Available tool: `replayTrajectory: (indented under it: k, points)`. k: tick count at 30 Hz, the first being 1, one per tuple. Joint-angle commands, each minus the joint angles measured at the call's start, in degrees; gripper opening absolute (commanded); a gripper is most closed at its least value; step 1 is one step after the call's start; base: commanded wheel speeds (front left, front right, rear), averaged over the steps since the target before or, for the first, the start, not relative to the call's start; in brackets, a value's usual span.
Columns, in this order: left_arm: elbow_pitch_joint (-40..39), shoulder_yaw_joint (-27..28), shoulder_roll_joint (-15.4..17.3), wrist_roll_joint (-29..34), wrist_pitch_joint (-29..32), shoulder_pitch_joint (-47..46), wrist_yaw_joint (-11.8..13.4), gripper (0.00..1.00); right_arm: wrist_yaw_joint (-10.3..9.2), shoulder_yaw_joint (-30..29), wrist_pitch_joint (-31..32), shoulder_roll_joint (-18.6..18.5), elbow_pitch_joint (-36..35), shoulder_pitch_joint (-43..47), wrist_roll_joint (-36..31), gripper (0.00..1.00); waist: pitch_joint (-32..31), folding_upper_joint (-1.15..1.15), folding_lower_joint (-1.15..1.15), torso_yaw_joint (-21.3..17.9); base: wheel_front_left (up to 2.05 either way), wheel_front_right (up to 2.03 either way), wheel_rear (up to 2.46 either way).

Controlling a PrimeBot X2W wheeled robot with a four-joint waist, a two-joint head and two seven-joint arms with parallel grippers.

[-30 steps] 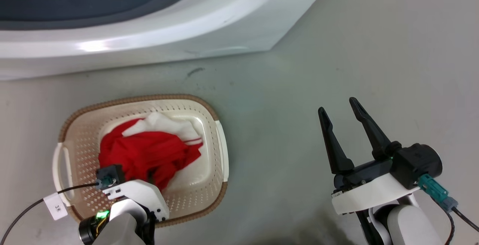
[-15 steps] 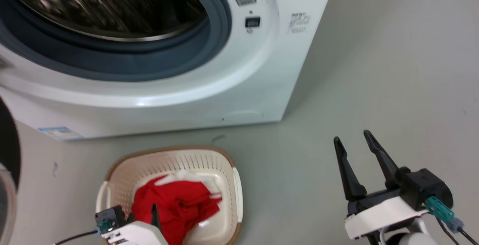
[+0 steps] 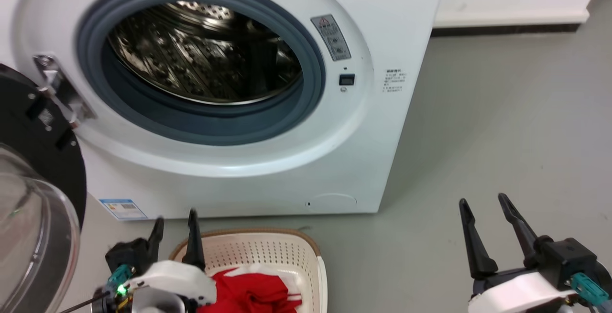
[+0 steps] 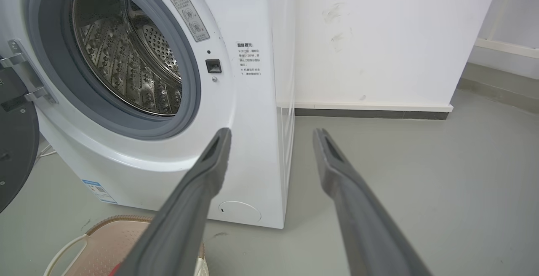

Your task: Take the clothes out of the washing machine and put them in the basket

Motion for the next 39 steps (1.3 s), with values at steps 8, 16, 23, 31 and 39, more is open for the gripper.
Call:
replayTrajectory:
  k: [8,16,23,31,39]
  points:
    - [-17.0,-3.0,0.0,7.1,-0.1,3.2,0.2,1.0,-0.03,-2.8,1.8,0.0,-2.0,3.3,-1.2,1.0,-5.0,0.0,0.01,1.1,0.0,0.0,0.0]
    - [-22.5,-4.9,0.9,11.1,-0.1,8.1,1.1,1.0,-0.03,-4.0,2.4,0.0,-3.2,5.2,-1.4,1.0,-6.9,0.0,0.01,1.3,0.0,0.0,0.0]
    - [-22.8,-5.3,1.1,10.9,0.6,11.3,1.8,1.0,-0.03,-3.5,2.6,0.0,-2.8,5.7,-1.4,1.0,-7.0,0.0,0.01,1.9,0.0,0.0,0.0]
    - [-22.7,-6.0,1.4,10.7,0.6,11.4,2.3,1.0,-0.03,-2.6,2.6,0.0,-2.8,5.1,-1.2,1.0,-6.3,0.0,0.01,2.7,0.0,0.0,0.0]
    - [-22.5,-6.3,1.7,10.6,0.7,11.2,2.6,1.0,-0.03,-2.4,2.5,0.0,-2.6,4.7,-1.1,1.0,-6.1,0.0,0.01,2.9,0.0,0.0,0.0]
